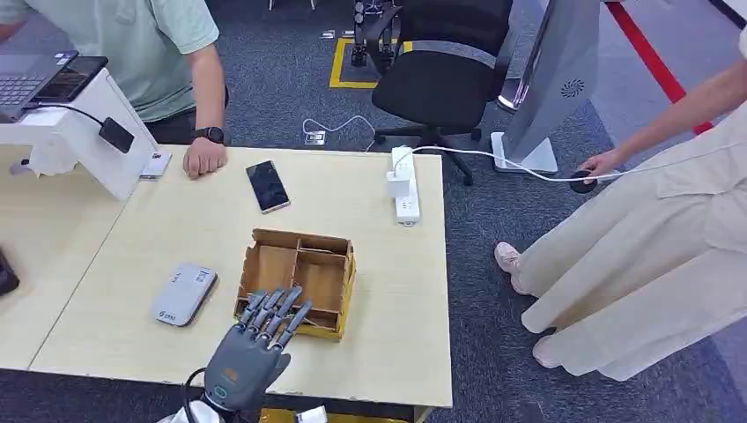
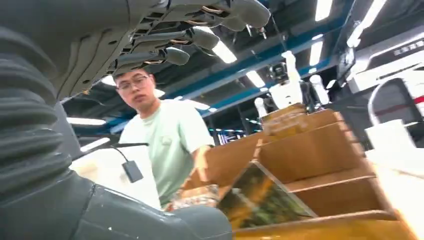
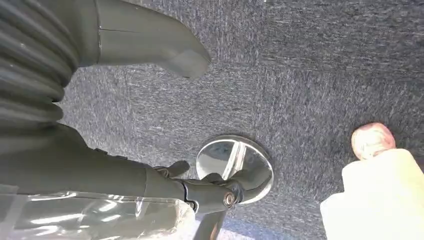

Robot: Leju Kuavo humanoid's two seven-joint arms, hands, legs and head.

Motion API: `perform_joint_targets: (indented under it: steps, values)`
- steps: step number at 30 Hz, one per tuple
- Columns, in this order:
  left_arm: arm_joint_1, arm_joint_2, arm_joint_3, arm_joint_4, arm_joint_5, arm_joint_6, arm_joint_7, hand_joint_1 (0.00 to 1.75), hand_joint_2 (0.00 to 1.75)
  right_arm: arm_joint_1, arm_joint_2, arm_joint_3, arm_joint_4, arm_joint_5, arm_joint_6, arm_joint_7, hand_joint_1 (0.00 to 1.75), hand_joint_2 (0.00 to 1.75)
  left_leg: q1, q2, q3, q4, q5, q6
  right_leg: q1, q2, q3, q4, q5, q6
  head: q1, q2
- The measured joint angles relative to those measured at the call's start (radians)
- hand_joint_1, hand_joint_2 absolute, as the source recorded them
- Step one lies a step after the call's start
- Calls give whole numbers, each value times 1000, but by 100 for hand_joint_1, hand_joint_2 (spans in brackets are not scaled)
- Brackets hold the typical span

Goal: Pass the card to the sensor for recognition and then transmit it.

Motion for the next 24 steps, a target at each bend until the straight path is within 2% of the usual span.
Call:
perform_joint_targets:
  steps: [4, 13, 20, 24]
  values:
    - [1, -26, -2, 11, 0, 1, -11, 0, 175, -2, -1, 0, 0, 0, 0, 0, 0, 175, 0, 0, 0, 0, 0, 0, 0, 0, 0, 0, 0, 0, 0, 0]
    - [1, -45, -3, 27, 0, 1, -13, 0, 175, -4, -2, -2, 0, 0, 0, 0, 0, 175, 0, 0, 0, 0, 0, 0, 0, 0, 0, 0, 0, 0, 0, 0]
    - [-9, -90, -5, 56, 0, 5, -67, 0, 175, -5, -2, -2, 2, 3, -1, 0, 0, 175, 0, 0, 0, 0, 0, 0, 0, 0, 0, 0, 0, 0, 0, 0]
    - [-34, -115, -15, 91, 0, 14, -76, 0, 175, -10, -2, 1, 6, 5, -5, 1, 0, 175, 0, 0, 0, 0, 0, 0, 0, 0, 0, 0, 0, 0, 0, 0]
